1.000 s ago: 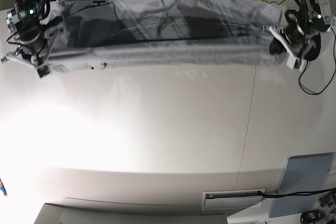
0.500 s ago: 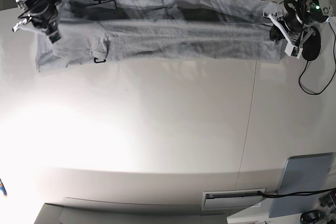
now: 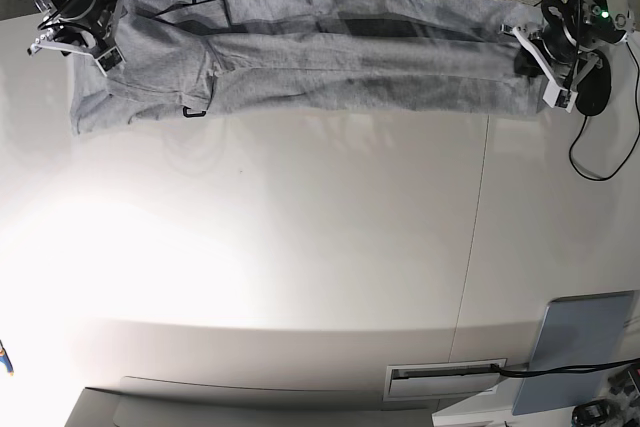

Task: Fold the T-shirt properly
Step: 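Release the hem and raise both grippers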

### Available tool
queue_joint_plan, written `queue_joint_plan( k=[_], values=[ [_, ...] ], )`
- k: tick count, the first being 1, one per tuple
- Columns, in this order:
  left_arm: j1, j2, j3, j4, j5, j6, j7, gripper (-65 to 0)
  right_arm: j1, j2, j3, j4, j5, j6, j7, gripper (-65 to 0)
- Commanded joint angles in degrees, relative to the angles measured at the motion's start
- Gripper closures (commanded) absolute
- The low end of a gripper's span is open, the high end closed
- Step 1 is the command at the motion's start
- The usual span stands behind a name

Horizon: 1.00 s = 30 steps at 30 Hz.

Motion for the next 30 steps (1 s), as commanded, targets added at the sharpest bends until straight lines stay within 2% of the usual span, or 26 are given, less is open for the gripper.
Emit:
queue_joint_plan(
  k=[1, 3, 4, 6, 11, 13, 18, 23, 25, 27, 30],
  values=[
    [0.0, -0.9, -0.6, 1.0, -0.3, 1.1, -0.8, -26.0, 0.3, 0.8, 0.6, 0.7, -0.9, -0.3, 1.0, -22.8],
    [0.0, -0.9, -0.6, 0.9, -0.2, 5.5, -1.5, -34.0, 1.2, 0.8, 0.6, 0.7, -0.9, -0.7, 2.8, -22.8],
    [0.0, -0.9, -0.6, 0.8, 0.2, 7.7, -1.6, -35.2, 1.6, 0.8, 0.6, 0.7, -0.9, -0.9, 3.6, -22.8],
    [0.0, -0.9, -0.6, 0.1, 1.1, 9.8, -2.5, -35.2, 2.5, 0.8, 0.6, 0.7, -0.9, -1.0, 5.3, -22.8],
    [-0.1, -0.9, -0.6, -5.5, -1.4, 9.9, -3.1, -35.0, 4.0, 0.8, 0.6, 0.7, -0.9, -1.0, 7.3, -22.8],
    [-0.2, -0.9, -0.6, -8.4, -4.5, 7.8, -3.1, -34.7, 4.1, 0.8, 0.6, 0.7, -0.9, -1.0, 7.8, -22.8],
    [-0.2, -0.9, -0.6, -13.6, -12.9, 4.4, -2.8, -24.4, 4.1, 0.8, 0.6, 0.7, -0.9, -1.0, 9.8, -22.8],
    [-0.3, -1.0, -0.6, -14.1, -17.5, 0.6, -0.6, -4.9, 4.1, 0.8, 0.6, 0.7, -0.9, -0.9, 10.4, -22.8],
    [-1.6, -1.0, -0.6, -14.1, -17.4, 1.4, -0.6, -0.3, 4.1, 0.8, 0.6, 0.7, -0.9, -0.9, 11.4, -22.8],
    [-3.5, -1.1, -1.0, -14.0, -16.2, 2.8, -0.5, 0.0, 4.1, 0.8, 0.6, 0.7, -0.9, -1.0, 12.9, -22.8],
    [-7.6, -1.2, -1.4, -13.1, -9.0, 5.9, -0.5, 0.0, 4.1, 0.8, 0.6, 0.7, -0.9, -1.0, 15.2, -22.8]
  ],
)
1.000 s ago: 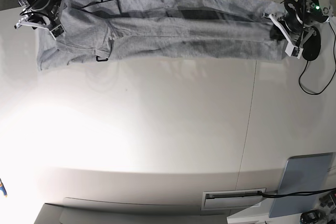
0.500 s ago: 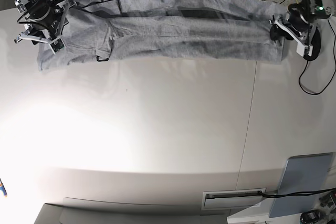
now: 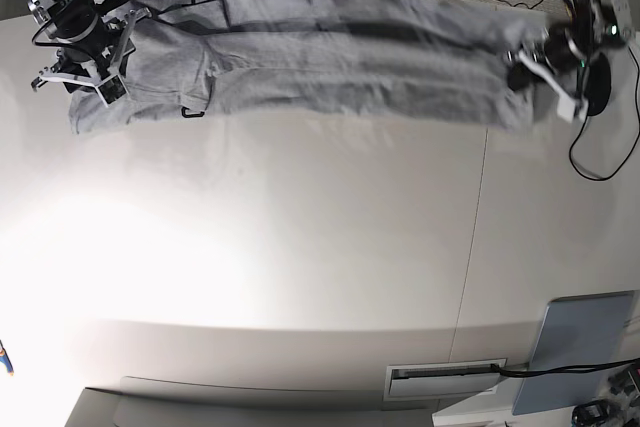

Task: Fold the T-shirt properly
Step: 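Release the hem and raise both grippers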

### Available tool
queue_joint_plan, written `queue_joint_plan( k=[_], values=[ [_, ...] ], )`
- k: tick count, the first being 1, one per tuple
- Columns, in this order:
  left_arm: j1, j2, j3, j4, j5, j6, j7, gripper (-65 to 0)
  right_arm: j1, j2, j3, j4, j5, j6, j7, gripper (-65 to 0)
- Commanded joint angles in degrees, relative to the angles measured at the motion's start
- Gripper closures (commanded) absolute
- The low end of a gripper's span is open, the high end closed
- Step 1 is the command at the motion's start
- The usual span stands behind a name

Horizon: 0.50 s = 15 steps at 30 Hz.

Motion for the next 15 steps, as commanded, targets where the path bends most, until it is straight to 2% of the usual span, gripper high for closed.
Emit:
queue_joint_plan(
  k=[1, 4, 8, 11, 15],
  values=[
    [-1.1, -1.2, -0.5, 1.2, 3.5, 1.9, 0.6, 0.0, 0.0, 0.8, 0.5, 0.7, -0.5, -0.3, 1.4, -22.8],
    [-3.2, -2.0, -0.5, 4.8, 8.3, 4.8, 3.7, 0.0, 0.0, 0.8, 0.5, 0.7, -0.5, -0.3, 1.7, -22.8],
    [-1.9, -2.6, -0.5, 13.9, 12.5, 8.8, 6.3, 0.0, 0.0, 0.8, 0.5, 0.7, -0.5, -0.3, 1.8, -22.8],
    [1.4, -1.8, -0.3, 22.3, 12.2, 9.9, 6.8, 0.0, 0.0, 0.8, 0.5, 0.7, -0.5, -0.4, 1.9, -22.8],
    [7.4, 2.7, 0.2, 31.8, 6.1, 8.9, 6.4, 0.0, 0.0, 0.8, 0.5, 0.7, -0.5, -0.9, 1.9, -22.8]
  ],
)
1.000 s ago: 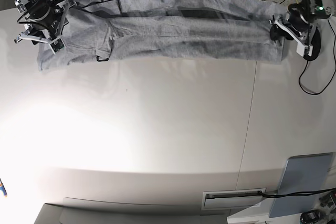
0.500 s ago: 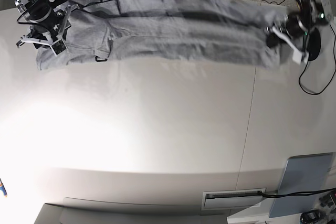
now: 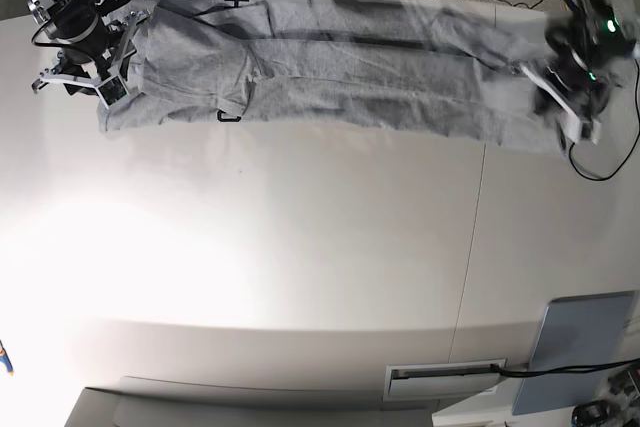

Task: Fold the T-shirt properly
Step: 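Release the hem and raise both grippers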

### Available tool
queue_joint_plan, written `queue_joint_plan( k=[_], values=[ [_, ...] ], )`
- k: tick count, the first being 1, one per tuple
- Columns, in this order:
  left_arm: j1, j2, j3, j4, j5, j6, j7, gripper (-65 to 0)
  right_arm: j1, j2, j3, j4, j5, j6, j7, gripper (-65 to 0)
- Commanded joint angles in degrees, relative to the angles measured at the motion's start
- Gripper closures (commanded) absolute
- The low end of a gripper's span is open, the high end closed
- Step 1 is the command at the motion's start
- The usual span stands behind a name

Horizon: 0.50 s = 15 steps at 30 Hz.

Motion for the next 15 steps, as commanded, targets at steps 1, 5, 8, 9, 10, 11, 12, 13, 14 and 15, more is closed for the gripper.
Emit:
queue_joint_plan(
  k=[1, 5, 8, 9, 10, 11, 12, 13, 14, 15],
  values=[
    [1.5, 0.9, 0.7, 2.6, -2.1, 0.0, -1.1, 0.0, -0.1, 0.8, 0.5, 0.8, -0.4, -0.5, 1.1, -22.8],
    [4.7, 4.9, 8.3, 5.9, -5.8, -2.0, -2.5, 0.0, 0.0, 0.8, 0.5, 0.8, -0.4, -0.5, 1.4, -22.8],
    [4.4, 6.1, 17.6, 5.9, -4.3, -0.8, -5.0, 0.0, 0.0, 0.8, 0.5, 0.8, -0.4, -0.5, 1.7, -22.8],
    [3.8, 6.4, 20.9, 5.9, -2.4, 0.8, -6.4, 0.0, 0.0, 0.9, 0.5, 0.8, -0.4, -0.5, 1.7, -22.8],
    [3.2, 6.7, 23.8, 5.9, -0.3, 2.4, -7.6, 0.0, 0.0, 0.9, 0.5, 0.8, -0.4, -0.6, 1.7, -22.8],
    [2.3, 6.8, 26.6, 5.9, 1.6, 4.0, -8.6, 0.0, 0.0, 0.8, 0.5, 0.8, -0.4, -0.5, 1.8, -22.8],
    [1.2, 6.9, 29.4, 5.9, 3.6, 5.7, -9.2, 0.0, 0.0, 0.9, 0.5, 0.8, -0.4, -0.5, 1.8, -22.8],
    [0.0, 6.8, 31.9, 5.8, 5.1, 7.1, -9.4, 0.0, 0.0, 0.8, 0.5, 0.8, -0.4, -0.6, 1.8, -22.8],
    [-1.0, 6.9, 34.1, 5.6, 6.6, 8.3, -9.6, 0.0, -0.1, 0.8, 0.5, 0.8, -0.4, -0.6, 1.8, -22.8],
    [-2.1, 6.9, 36.1, 5.2, 7.9, 9.0, -9.6, 0.0, -0.1, 0.9, 0.5, 0.8, -0.4, -0.6, 1.7, -22.8]
  ],
)
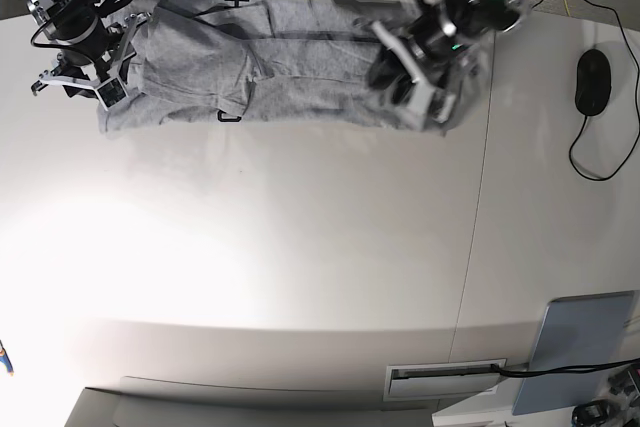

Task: Fold the T-shirt properly
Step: 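Release the hem and raise both grippers, then grasp the folded strip's end with the right gripper, left gripper at middle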

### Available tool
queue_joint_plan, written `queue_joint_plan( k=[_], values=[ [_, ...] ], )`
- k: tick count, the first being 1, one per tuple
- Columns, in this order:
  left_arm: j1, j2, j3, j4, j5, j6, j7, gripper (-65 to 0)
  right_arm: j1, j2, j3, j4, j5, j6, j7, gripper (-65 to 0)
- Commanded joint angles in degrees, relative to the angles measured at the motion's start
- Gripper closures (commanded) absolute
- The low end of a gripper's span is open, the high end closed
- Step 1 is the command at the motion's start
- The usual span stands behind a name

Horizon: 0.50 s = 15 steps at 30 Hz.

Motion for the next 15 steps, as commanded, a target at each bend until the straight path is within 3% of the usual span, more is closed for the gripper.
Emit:
queue_joint_plan(
  k=[1, 7, 10, 11, 13, 15],
  values=[
    [-0.7, -0.1, 1.7, 0.0, 0.6, 0.9, -1.0, 0.0, -0.1, 0.7, 0.5, 0.8, -0.4, -0.4, 0.9, -22.8],
    [-3.3, -0.1, 8.0, -4.7, 2.2, 2.2, -1.4, 0.0, -0.1, 0.7, 0.5, 0.8, -0.4, -0.4, 0.9, -22.8],
    [-4.3, -0.1, 10.4, -5.1, -0.9, 0.9, -3.5, -22.2, -0.1, 0.7, 0.5, 0.8, -0.4, -0.4, 1.1, -22.8],
    [-4.9, 0.2, 11.1, -5.1, -2.3, -1.3, -4.0, -27.4, 0.2, 0.7, 0.5, 0.8, -0.4, -0.5, 1.1, -22.8],
    [-6.1, 1.6, 12.1, -5.1, -3.5, -4.7, -3.9, -31.0, 0.4, 0.7, 0.5, 0.8, -0.4, -0.5, 1.1, -22.8],
    [-7.2, 2.9, 12.3, -5.1, -4.2, -5.1, -3.8, -31.0, 0.6, 0.7, 0.5, 0.8, -0.4, -1.1, 1.0, -22.8]
  ],
)
